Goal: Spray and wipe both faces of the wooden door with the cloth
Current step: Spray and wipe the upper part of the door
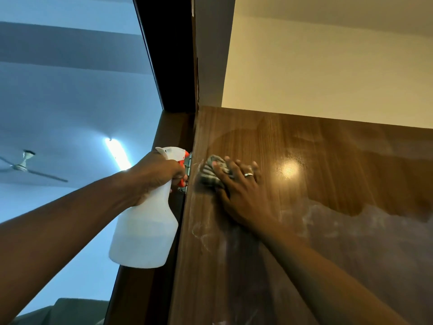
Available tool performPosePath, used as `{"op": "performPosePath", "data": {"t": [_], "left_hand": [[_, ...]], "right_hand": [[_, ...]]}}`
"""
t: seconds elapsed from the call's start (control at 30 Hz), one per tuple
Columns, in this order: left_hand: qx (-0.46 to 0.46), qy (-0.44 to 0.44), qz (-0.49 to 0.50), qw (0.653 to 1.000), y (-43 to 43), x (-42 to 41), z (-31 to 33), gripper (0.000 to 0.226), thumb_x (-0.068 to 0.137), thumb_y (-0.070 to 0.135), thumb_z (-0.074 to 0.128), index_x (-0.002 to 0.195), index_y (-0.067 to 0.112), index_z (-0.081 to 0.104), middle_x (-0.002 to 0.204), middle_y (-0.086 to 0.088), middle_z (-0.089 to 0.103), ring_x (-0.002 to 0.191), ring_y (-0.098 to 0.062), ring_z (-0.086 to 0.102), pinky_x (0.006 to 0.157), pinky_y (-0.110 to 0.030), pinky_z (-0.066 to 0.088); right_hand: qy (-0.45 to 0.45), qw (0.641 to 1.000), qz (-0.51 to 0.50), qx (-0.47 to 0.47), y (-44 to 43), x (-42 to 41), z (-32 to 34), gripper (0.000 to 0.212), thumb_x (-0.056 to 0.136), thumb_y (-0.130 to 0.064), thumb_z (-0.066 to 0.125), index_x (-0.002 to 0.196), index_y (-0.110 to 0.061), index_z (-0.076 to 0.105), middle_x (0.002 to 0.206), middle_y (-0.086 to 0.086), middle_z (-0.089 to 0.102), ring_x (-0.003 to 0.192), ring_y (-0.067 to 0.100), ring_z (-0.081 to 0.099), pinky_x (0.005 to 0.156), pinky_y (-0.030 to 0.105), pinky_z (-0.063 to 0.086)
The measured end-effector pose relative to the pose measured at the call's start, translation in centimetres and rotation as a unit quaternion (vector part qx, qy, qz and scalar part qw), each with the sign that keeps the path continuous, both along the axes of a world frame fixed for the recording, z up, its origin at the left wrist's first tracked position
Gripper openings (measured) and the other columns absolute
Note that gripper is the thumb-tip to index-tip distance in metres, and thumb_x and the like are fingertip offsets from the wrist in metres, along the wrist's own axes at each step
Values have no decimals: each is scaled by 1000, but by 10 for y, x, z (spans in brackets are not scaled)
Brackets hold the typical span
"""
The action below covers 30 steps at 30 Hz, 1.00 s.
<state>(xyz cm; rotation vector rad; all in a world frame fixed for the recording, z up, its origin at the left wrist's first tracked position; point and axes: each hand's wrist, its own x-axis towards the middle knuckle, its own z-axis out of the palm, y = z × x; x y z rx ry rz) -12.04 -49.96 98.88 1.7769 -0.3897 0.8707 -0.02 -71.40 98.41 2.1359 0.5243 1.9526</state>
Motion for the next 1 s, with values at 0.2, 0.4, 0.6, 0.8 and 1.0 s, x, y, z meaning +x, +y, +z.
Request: {"op": "performPosePath", "data": {"t": [0.2, 0.4, 0.6, 0.8, 1.0], "left_hand": [[12, -1, -9, 1000, 12, -3, -5, 63, 46, 22, 61, 108, 14, 58, 104, -19, 62, 98, -36, 61, 85, -51, 54], [4, -30, -14, 999, 19, -3, -5, 63, 45, 21, 60, 107, 13, 61, 103, -18, 63, 99, -34, 60, 86, -49, 54], [-25, -17, -10, 1000, 15, -9, -21, 28, 75, 5, 59, 103, 5, 56, 89, -15, 58, 90, -31, 59, 72, -33, 50], [-14, 7, -45, 999, 11, -9, -34, 14, 82, 5, 57, 96, 8, 60, 91, -15, 63, 85, -25, 61, 73, -35, 51], [-22, -17, -22, 999, 4, -10, -45, 13, 82, 1, 53, 72, 9, 56, 71, -9, 61, 56, -12, 63, 58, -26, 48]], "right_hand": [[2, 982, 8, 188, -2, -2, 65, 57, 100, -56, 20, 154, -44, 6, 165, -1, 10, 151, 29, 9, 120, 56, -4], [-21, 995, 27, 88, 110, -8, 94, 55, 98, -52, 32, 151, -40, 27, 161, 2, 25, 147, 33, 21, 118, 57, -6], [-13, 1000, 22, -14, 71, 1, -21, 59, 96, -57, 30, 152, -38, 27, 161, 4, 25, 146, 31, 26, 119, 53, 0], [29, 988, -9, 152, 5, -7, 15, 59, 101, -57, 18, 155, -40, 2, 166, 1, -2, 152, 29, 1, 119, 59, -5], [9, 1000, 1, 19, 73, 0, -14, 62, 98, -55, 35, 155, -40, 16, 164, 5, 16, 148, 34, 20, 118, 61, 0]]}}
